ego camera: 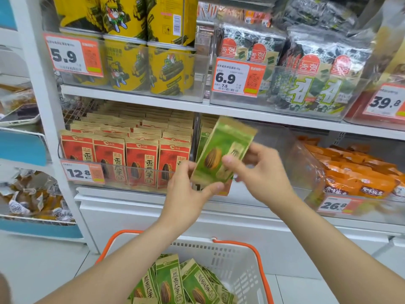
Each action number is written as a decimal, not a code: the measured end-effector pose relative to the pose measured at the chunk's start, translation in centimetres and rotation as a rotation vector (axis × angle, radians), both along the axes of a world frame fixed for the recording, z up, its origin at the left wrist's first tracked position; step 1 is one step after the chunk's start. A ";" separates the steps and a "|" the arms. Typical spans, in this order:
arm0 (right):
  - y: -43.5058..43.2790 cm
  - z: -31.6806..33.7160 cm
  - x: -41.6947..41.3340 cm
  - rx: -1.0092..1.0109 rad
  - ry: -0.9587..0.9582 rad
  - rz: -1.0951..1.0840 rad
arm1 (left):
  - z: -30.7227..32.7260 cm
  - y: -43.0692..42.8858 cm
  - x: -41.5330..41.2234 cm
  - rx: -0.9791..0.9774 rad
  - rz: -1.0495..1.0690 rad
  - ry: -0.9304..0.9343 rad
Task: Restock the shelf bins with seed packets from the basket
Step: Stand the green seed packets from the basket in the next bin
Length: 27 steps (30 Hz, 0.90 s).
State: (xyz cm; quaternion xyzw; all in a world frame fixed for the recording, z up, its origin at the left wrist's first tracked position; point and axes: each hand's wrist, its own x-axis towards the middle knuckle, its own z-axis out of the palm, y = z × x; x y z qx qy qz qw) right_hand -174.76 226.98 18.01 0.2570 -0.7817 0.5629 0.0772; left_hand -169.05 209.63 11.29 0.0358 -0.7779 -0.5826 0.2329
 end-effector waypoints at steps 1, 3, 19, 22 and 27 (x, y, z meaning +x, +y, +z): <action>0.0 0.3 -0.5 -0.044 0.099 -0.082 | -0.1 -0.3 -0.3 -0.158 0.119 0.078; 0.1 0.6 -1.2 -0.043 0.284 -0.211 | -0.2 -1.1 -0.7 -0.402 0.252 0.185; -3.3 -4.3 -11.6 0.398 -0.256 -0.289 | -1.9 -2.7 -2.3 -0.841 0.317 0.085; -4.5 -4.9 -12.5 0.451 -0.421 -0.247 | -1.8 -3.0 -2.3 -0.845 0.306 0.086; -5.4 -5.1 -13.1 0.500 -0.410 -0.172 | -2.1 -2.9 -2.4 -0.824 0.325 0.097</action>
